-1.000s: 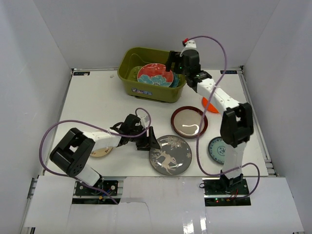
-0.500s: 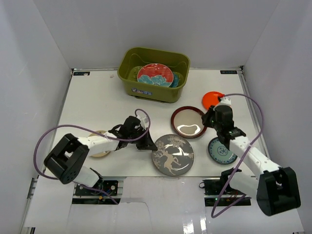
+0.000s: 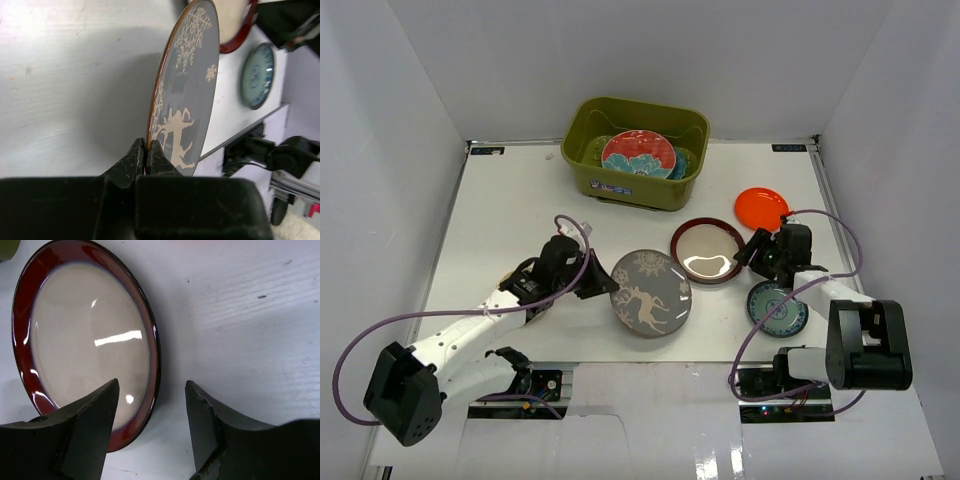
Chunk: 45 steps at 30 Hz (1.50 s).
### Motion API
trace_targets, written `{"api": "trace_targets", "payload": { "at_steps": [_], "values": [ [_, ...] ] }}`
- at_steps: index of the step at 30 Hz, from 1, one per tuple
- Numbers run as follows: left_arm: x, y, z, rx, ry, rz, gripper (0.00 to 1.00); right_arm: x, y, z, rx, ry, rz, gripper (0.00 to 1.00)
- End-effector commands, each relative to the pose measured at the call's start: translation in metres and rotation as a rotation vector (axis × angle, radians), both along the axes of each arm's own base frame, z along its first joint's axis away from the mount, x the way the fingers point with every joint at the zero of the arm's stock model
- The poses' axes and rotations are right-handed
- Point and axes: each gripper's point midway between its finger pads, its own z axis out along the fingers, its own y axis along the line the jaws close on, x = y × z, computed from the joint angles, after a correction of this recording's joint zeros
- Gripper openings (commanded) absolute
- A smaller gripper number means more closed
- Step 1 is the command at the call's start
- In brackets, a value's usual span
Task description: Place the plates into the plastic bin on the countertop
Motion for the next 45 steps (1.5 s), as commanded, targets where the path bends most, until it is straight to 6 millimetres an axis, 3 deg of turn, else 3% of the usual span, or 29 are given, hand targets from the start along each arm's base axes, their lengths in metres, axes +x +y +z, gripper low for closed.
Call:
{"api": "trace_targets", "payload": {
  "at_steps": [1, 3, 5, 6, 9, 10, 11, 13, 14, 16, 17, 18, 19, 20, 21, 22, 23, 24, 25, 27, 28, 29, 31, 32, 37, 40, 41, 44, 45],
  "values": [
    [0.023, -0.029, 0.123, -0.298, -0.206, -0.019, 0.00, 0.029, 0.015, 0.022, 0.080, -0.091, 0.049, 0.60],
    [0.030, -0.034, 0.168, -0.365, -0.275, -0.047, 0.00, 0.029, 0.015, 0.014, 0.088, -0.073, 0.032, 0.58],
    [0.045, -0.035, 0.191, -0.386, -0.313, -0.046, 0.00, 0.027, 0.016, 0.007, 0.103, -0.063, 0.023, 0.55],
    [0.050, -0.035, 0.224, -0.423, -0.362, -0.070, 0.00, 0.026, 0.016, 0.002, 0.110, -0.048, 0.010, 0.53],
    [0.093, -0.024, 0.240, -0.421, -0.370, -0.043, 0.00, 0.022, 0.017, -0.008, 0.132, -0.027, -0.006, 0.42],
    [0.105, -0.021, 0.268, -0.442, -0.419, -0.039, 0.00, 0.021, 0.018, -0.009, 0.140, -0.026, -0.009, 0.39],
    [0.122, -0.014, 0.275, -0.435, -0.433, -0.009, 0.00, 0.018, 0.018, -0.012, 0.143, -0.019, -0.012, 0.31],
    [0.163, -0.014, 0.268, -0.382, -0.434, 0.046, 0.00, 0.018, 0.018, -0.011, 0.157, -0.026, -0.025, 0.23],
    [0.177, -0.010, 0.291, -0.390, -0.492, 0.062, 0.00, 0.016, 0.019, -0.011, 0.165, -0.028, -0.022, 0.15],
    [0.220, -0.010, 0.274, -0.333, -0.483, 0.129, 0.00, 0.015, 0.022, -0.007, 0.191, -0.041, -0.022, 0.09],
    [0.234, -0.006, 0.293, -0.340, -0.526, 0.146, 0.00, 0.014, 0.024, -0.005, 0.202, -0.047, -0.016, 0.08],
    [0.248, -0.006, 0.291, -0.329, -0.530, 0.161, 0.00, 0.010, 0.026, -0.004, 0.217, -0.052, -0.011, 0.08],
    [0.273, -0.007, 0.267, -0.290, -0.497, 0.188, 0.00, 0.009, 0.030, 0.000, 0.237, -0.071, 0.007, 0.08],
    [0.289, -0.002, 0.262, -0.272, -0.499, 0.221, 0.00, 0.006, 0.033, 0.001, 0.252, -0.072, 0.009, 0.08],
    [0.301, -0.002, 0.277, -0.278, -0.536, 0.230, 0.00, 0.002, 0.035, 0.003, 0.262, -0.081, 0.022, 0.08],
    [0.314, 0.000, 0.269, -0.256, -0.521, 0.248, 0.00, 0.000, 0.036, 0.006, 0.263, -0.090, 0.028, 0.08],
    [0.336, -0.001, 0.242, -0.228, -0.482, 0.257, 0.00, -0.003, 0.037, 0.007, 0.261, -0.091, 0.035, 0.08],
    [0.346, -0.002, 0.259, -0.239, -0.526, 0.258, 0.00, -0.004, 0.038, 0.014, 0.266, -0.114, 0.046, 0.08],
    [0.367, -0.001, 0.231, -0.202, -0.494, 0.272, 0.00, -0.008, 0.038, 0.015, 0.268, -0.115, 0.049, 0.08],
    [0.383, -0.002, 0.240, -0.199, -0.544, 0.268, 0.00, -0.008, 0.040, 0.029, 0.277, -0.160, 0.060, 0.08],
    [0.390, -0.002, 0.234, -0.192, -0.547, 0.266, 0.00, -0.010, 0.041, 0.033, 0.282, -0.171, 0.066, 0.08],
    [0.403, -0.002, 0.212, -0.170, -0.528, 0.270, 0.00, -0.011, 0.043, 0.041, 0.285, -0.190, 0.077, 0.08],
    [0.414, 0.001, 0.210, -0.174, -0.535, 0.270, 0.00, -0.011, 0.045, 0.054, 0.284, -0.214, 0.092, 0.08],
    [0.421, 0.000, 0.192, -0.169, -0.505, 0.272, 0.00, -0.014, 0.046, 0.062, 0.284, -0.229, 0.098, 0.08],
    [0.424, -0.003, 0.160, -0.151, -0.487, 0.219, 0.00, -0.015, 0.046, 0.101, 0.268, -0.324, 0.120, 0.08],
    [0.421, -0.001, 0.155, -0.151, -0.499, 0.209, 0.26, -0.013, 0.050, 0.134, 0.275, -0.379, 0.148, 0.08],
    [0.420, -0.001, 0.157, -0.152, -0.506, 0.209, 0.42, -0.010, 0.052, 0.155, 0.279, -0.424, 0.158, 0.08],
    [0.420, 0.000, 0.168, -0.157, -0.528, 0.199, 0.68, -0.006, 0.055, 0.189, 0.293, -0.484, 0.174, 0.08],
    [0.419, 0.001, 0.171, -0.159, -0.527, 0.196, 0.81, -0.001, 0.055, 0.217, 0.289, -0.543, 0.180, 0.08]
  ]
}}
